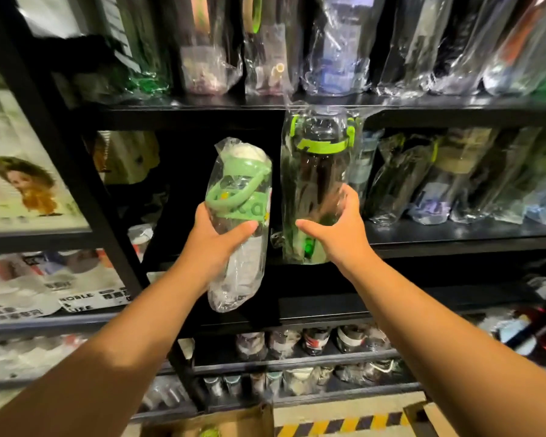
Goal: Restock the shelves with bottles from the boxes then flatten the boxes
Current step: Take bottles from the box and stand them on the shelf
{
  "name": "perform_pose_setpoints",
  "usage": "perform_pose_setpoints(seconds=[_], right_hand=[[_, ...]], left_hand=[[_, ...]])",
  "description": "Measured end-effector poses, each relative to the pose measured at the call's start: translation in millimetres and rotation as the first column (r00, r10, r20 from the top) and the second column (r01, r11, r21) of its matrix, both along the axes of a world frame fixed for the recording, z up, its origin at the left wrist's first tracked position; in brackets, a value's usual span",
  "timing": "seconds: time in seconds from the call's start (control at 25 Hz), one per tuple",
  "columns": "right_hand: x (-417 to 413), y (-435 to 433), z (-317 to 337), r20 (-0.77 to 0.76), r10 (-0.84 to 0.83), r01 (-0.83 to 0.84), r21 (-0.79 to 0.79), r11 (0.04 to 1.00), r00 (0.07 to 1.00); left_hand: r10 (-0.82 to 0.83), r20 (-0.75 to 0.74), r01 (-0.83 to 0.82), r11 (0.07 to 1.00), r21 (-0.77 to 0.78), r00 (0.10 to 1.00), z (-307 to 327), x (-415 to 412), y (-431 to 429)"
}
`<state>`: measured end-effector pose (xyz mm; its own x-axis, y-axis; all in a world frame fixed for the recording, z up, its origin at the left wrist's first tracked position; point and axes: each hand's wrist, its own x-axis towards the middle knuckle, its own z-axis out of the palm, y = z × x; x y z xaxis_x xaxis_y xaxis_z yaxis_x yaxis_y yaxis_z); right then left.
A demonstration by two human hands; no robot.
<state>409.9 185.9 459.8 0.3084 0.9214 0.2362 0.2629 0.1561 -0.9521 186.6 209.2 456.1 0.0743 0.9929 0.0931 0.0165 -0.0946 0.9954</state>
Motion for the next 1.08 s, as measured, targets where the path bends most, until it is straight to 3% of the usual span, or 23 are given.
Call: perform_pose_setpoints(seconds=[0.12,0.44,0.72,0.92,1.08], right_hand=[[-4.7,27.3,-13.3,0.065,-0.075,0.072,0.051,0.996,0.995],[-5.6,82.3,-45.6,0.125,-0.109,0.11,-0.003,0.994,0.986],[-1.8,110.3,-53.3,0.171,-0.12,0.145,-0.144,0.979,0.978],[-2.1,104.8,-86.6,0.464,-0.154,0.227,-0.105,0.968,0.872],[0.9,118.4,-89.3,0.421,-0.205,0.295,-0.161,0.942,0.884]], left_hand=[[0.004,-0.026,-0.005,1.0,-0.02,1.0,-9.1,-5.0,23.0],[0.001,-0.067,-0.006,0.997,-0.072,0.998,-24.7,-6.2,57.1],[0.037,-0.036,-0.041,0.993,-0.111,0.999,-31.8,6.6,73.8],[0.078,0.003,-0.077,0.991,-0.111,0.997,-37.0,14.7,81.7],[0.09,0.036,-0.086,0.991,-0.106,0.995,-38.5,15.9,85.8]])
